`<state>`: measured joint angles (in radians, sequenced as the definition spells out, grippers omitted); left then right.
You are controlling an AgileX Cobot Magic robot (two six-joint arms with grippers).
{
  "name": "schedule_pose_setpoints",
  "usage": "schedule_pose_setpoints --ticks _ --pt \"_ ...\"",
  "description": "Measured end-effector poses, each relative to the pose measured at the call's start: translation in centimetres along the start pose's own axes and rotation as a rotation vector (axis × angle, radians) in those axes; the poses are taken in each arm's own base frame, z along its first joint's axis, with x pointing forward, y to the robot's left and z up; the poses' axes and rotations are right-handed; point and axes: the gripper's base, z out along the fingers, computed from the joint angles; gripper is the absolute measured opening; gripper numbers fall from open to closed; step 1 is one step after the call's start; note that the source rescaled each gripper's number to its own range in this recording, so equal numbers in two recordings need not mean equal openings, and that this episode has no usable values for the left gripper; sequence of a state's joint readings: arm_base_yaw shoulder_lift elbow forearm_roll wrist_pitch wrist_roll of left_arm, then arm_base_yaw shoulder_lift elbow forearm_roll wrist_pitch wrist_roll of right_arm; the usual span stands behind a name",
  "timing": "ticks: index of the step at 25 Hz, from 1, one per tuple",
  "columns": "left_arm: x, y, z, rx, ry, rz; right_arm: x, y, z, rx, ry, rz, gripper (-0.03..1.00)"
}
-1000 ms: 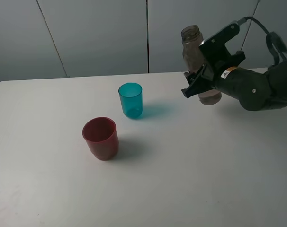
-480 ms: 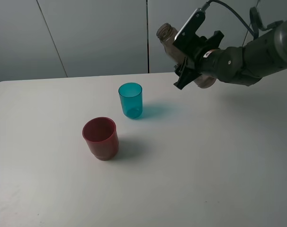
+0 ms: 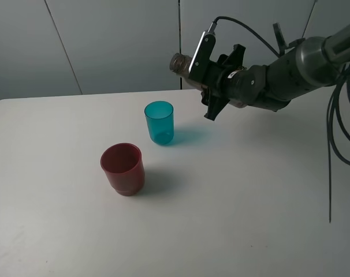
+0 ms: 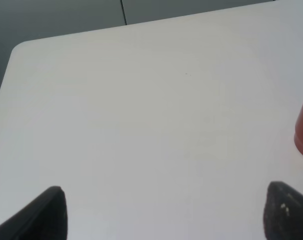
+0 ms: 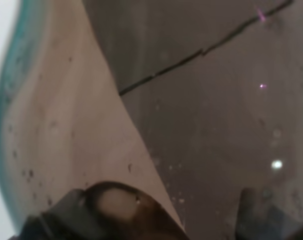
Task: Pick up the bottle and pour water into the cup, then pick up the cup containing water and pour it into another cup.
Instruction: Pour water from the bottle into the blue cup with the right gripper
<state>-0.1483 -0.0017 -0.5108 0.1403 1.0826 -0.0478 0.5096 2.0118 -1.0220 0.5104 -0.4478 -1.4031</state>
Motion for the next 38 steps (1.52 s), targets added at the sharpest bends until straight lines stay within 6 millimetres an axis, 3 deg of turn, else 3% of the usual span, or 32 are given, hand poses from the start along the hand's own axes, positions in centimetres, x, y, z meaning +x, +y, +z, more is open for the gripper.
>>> schedule_pose_setpoints --ticks 7,21,38 --pt "0.0 0.0 0.0 0.000 0.000 0.000 -0.8 0.7 0.6 -0.007 -0.005 -0.142 0.00" --pt "0.0 0.0 0.0 0.000 0.000 0.000 -0.4 1.2 1.3 -0.012 0.022 -0.374 0.00" --pt "0.0 0.0 0.0 0.000 0.000 0.002 -0.8 0.6 1.3 0.045 0.023 -0.540 0.00"
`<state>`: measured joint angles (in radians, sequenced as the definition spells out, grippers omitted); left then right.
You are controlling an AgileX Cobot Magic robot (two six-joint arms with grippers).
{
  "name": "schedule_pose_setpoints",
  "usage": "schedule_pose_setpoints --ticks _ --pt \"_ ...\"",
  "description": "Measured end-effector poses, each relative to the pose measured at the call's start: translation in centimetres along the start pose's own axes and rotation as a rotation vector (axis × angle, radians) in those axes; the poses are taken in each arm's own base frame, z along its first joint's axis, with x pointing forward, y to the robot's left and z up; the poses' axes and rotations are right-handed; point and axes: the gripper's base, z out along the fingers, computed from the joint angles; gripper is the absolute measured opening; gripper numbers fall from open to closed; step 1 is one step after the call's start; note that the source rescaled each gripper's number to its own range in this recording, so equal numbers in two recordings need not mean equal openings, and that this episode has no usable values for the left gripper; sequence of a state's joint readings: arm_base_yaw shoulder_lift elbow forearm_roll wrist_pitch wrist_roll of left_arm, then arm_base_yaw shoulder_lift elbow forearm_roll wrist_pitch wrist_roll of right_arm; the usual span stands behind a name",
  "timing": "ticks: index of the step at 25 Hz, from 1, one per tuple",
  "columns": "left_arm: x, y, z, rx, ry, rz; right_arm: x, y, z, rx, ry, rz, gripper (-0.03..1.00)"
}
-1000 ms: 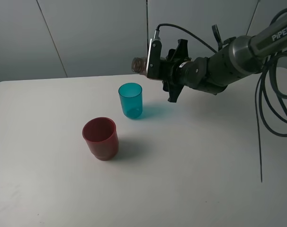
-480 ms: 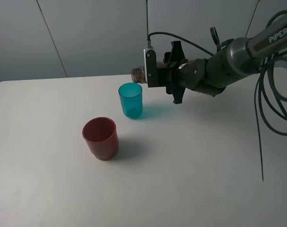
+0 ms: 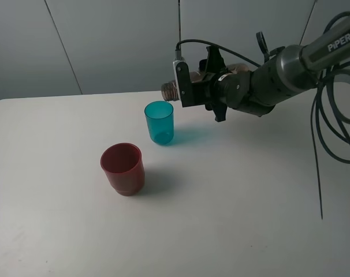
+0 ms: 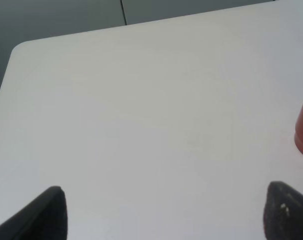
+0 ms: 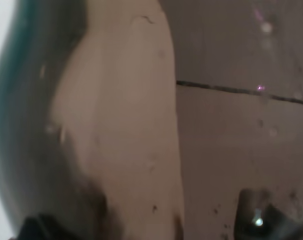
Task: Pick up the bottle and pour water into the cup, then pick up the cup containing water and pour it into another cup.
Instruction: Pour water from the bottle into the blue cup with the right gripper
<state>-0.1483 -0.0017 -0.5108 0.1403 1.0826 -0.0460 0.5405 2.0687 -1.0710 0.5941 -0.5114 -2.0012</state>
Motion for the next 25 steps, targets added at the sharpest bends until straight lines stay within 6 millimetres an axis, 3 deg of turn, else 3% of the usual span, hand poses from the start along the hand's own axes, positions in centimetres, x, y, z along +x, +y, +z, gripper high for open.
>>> schedule_pose_setpoints --ticks 25 --pt "0.00 0.00 0.00 0.000 0.000 0.000 0.71 -0.86 -0.03 0.100 0.081 -0.050 0.00"
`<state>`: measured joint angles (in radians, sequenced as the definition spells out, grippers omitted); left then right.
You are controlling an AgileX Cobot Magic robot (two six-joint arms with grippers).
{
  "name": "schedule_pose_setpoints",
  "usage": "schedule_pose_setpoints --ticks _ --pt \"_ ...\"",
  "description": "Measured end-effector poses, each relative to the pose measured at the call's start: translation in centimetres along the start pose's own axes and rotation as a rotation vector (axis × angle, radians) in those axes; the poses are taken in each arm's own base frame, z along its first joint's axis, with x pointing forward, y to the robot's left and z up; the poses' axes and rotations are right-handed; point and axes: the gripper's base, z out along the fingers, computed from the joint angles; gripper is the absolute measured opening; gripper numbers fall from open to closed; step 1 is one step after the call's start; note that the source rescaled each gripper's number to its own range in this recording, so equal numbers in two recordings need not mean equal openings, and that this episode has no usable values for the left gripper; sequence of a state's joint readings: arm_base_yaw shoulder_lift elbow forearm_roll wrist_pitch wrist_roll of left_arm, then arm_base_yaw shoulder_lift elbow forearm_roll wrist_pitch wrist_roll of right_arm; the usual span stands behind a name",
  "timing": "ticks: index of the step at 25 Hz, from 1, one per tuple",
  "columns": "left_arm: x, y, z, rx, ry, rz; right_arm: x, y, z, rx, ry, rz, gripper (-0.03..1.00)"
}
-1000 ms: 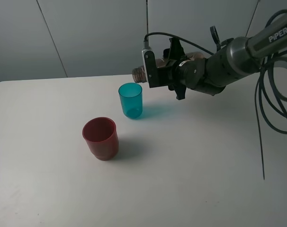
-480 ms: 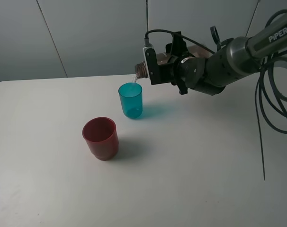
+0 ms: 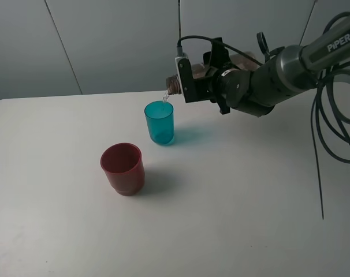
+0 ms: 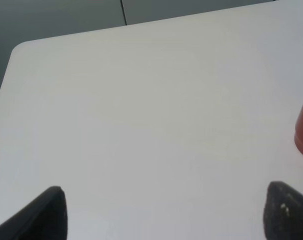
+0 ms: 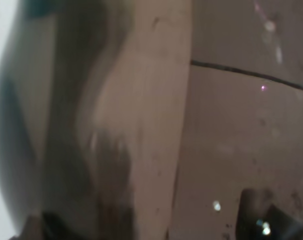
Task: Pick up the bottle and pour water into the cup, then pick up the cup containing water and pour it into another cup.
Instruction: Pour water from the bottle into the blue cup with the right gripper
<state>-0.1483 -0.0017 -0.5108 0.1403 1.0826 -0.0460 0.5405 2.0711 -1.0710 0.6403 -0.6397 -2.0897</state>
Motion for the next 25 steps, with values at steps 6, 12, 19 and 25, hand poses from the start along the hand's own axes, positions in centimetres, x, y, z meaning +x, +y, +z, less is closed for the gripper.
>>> schedule_pose_setpoints --ticks 6,12,19,25 --pt "0.00 0.00 0.00 0.000 0.000 0.000 0.07 0.02 0.06 0.010 0.009 0.000 0.00" --pt "0.00 0.00 0.00 0.000 0.000 0.000 0.06 -0.03 0.06 0.016 0.009 -0.005 0.00" --pt "0.00 0.00 0.00 0.000 0.000 0.000 -0.05 -0.17 0.06 0.032 -0.002 -0.027 0.00" --pt "0.00 0.00 0.00 0.000 0.000 0.000 -0.31 -0.32 0.05 0.050 -0.030 -0.070 0.00"
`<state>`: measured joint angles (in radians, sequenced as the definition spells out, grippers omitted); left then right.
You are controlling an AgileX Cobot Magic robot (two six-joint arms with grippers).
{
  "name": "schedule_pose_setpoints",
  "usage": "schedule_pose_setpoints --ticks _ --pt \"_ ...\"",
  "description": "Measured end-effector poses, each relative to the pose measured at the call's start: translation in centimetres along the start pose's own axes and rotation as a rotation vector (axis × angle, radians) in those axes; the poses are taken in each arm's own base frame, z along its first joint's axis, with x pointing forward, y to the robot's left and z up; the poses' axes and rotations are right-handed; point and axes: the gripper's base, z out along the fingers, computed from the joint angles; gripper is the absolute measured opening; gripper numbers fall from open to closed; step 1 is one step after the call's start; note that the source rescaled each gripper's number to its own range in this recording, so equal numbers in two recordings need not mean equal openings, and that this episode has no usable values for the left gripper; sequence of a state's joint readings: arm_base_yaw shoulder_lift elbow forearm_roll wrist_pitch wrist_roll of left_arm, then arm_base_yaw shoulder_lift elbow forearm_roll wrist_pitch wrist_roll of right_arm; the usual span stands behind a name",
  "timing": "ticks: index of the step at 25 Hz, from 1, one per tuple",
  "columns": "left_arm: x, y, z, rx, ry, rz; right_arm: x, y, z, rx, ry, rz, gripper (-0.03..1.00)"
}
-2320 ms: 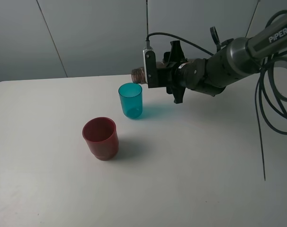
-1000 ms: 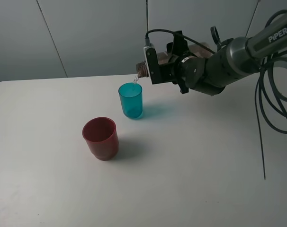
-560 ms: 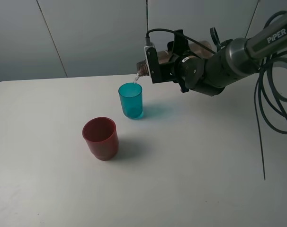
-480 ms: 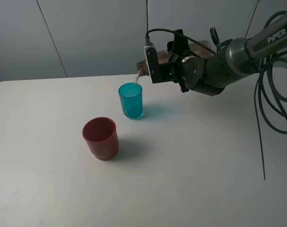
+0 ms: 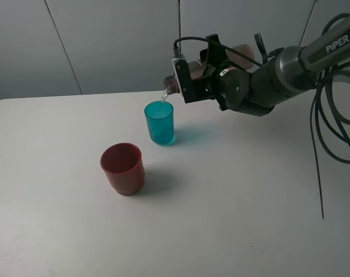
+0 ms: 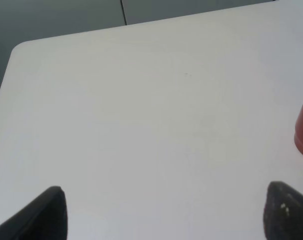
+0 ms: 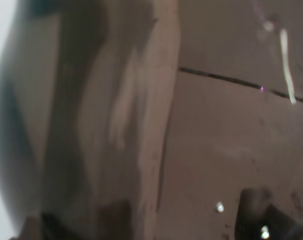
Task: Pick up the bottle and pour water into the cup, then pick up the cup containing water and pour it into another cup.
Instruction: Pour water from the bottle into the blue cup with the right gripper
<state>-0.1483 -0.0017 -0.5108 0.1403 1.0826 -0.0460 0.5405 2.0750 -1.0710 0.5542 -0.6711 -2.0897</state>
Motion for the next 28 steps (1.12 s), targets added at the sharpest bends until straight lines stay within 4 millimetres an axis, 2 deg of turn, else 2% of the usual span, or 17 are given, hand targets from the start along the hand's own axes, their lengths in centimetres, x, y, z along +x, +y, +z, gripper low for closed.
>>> schedule_pose_setpoints --ticks 28 --pt "0.00 0.00 0.00 0.000 0.000 0.000 -0.41 -0.32 -0.02 0.037 -0.044 -0.071 0.00"
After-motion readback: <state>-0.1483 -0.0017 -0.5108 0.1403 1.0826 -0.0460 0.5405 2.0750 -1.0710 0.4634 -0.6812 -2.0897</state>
